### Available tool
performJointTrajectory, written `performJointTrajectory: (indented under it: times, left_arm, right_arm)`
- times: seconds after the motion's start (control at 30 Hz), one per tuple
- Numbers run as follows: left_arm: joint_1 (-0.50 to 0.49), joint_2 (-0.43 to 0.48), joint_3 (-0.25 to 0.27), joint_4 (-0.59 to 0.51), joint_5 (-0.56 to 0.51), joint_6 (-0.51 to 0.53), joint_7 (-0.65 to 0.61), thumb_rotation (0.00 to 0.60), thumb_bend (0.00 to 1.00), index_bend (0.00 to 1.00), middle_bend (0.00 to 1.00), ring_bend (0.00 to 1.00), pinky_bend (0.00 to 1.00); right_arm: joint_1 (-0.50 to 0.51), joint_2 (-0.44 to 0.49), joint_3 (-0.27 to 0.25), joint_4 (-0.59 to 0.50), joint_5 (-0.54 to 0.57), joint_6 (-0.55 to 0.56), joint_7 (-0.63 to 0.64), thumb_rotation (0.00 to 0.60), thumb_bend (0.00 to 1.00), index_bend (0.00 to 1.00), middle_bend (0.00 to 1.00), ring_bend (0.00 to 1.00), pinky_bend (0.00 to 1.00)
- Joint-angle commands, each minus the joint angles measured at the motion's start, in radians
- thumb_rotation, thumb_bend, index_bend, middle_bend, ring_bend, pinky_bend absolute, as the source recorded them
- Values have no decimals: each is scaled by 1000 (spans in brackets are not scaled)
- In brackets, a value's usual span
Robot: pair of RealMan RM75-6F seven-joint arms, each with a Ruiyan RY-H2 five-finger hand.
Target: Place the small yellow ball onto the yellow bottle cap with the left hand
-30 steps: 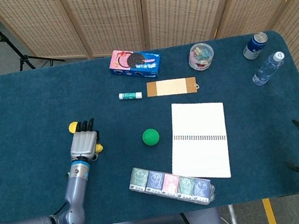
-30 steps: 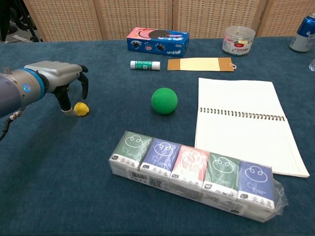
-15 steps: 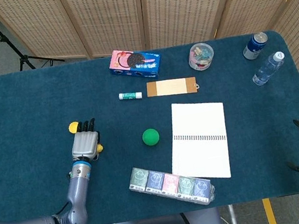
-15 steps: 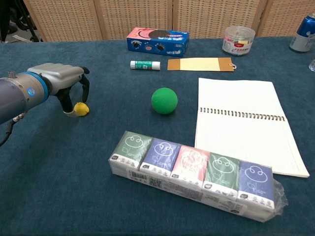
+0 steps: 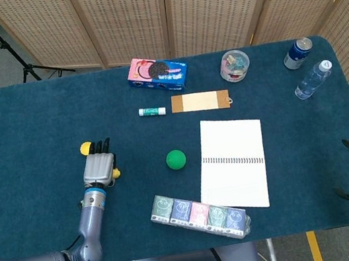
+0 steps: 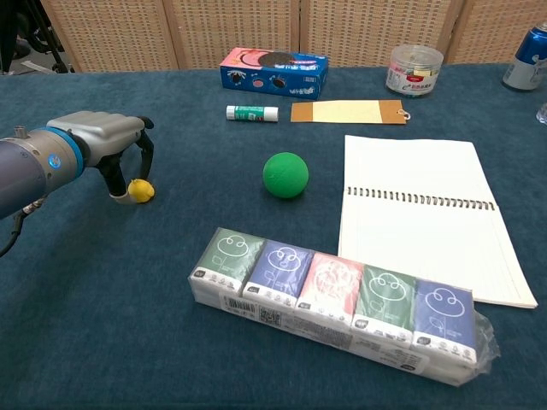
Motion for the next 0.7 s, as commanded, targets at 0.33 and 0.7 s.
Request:
performJointTrajectory:
  times: [0.33, 0.7]
  left_arm:
    - [12, 43, -16, -26, 16, 16, -2, 600, 274, 593, 0, 0, 0]
    - [47, 136, -24, -6, 39, 4, -49, 600, 274, 593, 0, 0, 0]
  right_arm:
    - [1, 0, 0, 0, 3, -3, -4, 600, 0, 31, 0, 0, 0]
    - [1, -4, -1, -5, 3, -3, -24, 600, 0, 31, 0, 0, 0]
